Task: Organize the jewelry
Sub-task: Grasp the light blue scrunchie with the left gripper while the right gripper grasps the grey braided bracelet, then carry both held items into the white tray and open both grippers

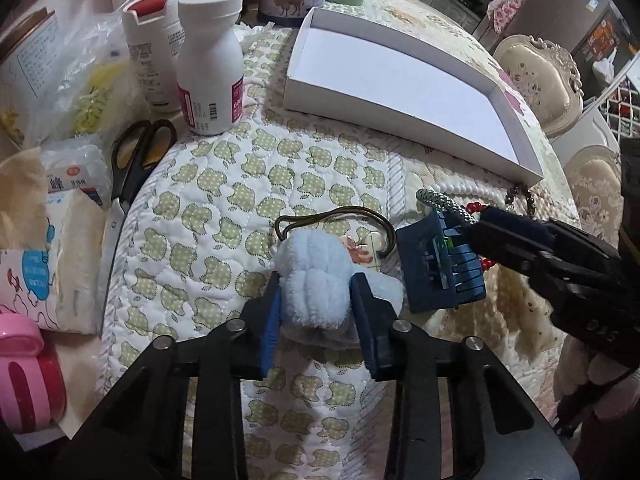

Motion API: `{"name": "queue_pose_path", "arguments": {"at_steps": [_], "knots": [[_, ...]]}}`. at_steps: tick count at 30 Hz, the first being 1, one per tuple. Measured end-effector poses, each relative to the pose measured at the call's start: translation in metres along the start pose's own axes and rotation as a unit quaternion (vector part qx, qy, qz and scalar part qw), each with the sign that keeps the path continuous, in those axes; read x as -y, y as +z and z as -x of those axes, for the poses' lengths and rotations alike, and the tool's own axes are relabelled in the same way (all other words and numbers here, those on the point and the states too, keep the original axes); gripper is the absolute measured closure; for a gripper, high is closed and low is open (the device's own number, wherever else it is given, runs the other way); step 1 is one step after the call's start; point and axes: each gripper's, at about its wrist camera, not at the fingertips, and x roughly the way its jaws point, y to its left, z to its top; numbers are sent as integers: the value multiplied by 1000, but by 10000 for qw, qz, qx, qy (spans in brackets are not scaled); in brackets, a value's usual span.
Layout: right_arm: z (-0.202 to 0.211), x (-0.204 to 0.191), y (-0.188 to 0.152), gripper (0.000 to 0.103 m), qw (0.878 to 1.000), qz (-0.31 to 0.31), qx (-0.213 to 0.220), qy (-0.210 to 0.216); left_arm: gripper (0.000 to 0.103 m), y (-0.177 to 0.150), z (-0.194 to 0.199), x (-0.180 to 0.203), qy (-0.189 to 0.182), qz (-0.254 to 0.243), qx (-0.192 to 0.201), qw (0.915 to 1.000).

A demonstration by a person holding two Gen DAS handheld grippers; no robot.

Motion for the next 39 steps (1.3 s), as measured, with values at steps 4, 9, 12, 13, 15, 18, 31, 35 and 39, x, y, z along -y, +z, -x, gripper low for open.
{"name": "queue_pose_path", "arguments": {"at_steps": [4,9,12,13,15,18,31,35,39], "knots": [[11,3,-1,97,9998,-131,164,56,79,1,4,2,17,-46,72,10000],[39,6,-4,97,9986,-252,457,10,80,3,18,5,-80,-75,171,9998],[61,8,-7,97,9972,-332,664,-39,80,5,34,6,-202,-62,283,9994],[67,9,-8,97,9968,-344,712,-65,80,7,40,6,-244,-62,317,9992],[79,12,-9,97,9961,-363,799,-133,80,11,51,7,-303,-61,411,9987],[94,18,-10,97,9945,-385,933,-277,80,20,64,13,-426,-68,539,9976],[114,56,18,97,9884,-368,1116,-967,80,93,65,53,-430,-289,1056,9931],[102,78,34,97,9863,-368,958,-1292,80,120,43,58,-386,-250,1018,9937],[79,100,46,97,9838,-359,686,-1618,80,145,10,56,-375,-96,844,9957]]}}
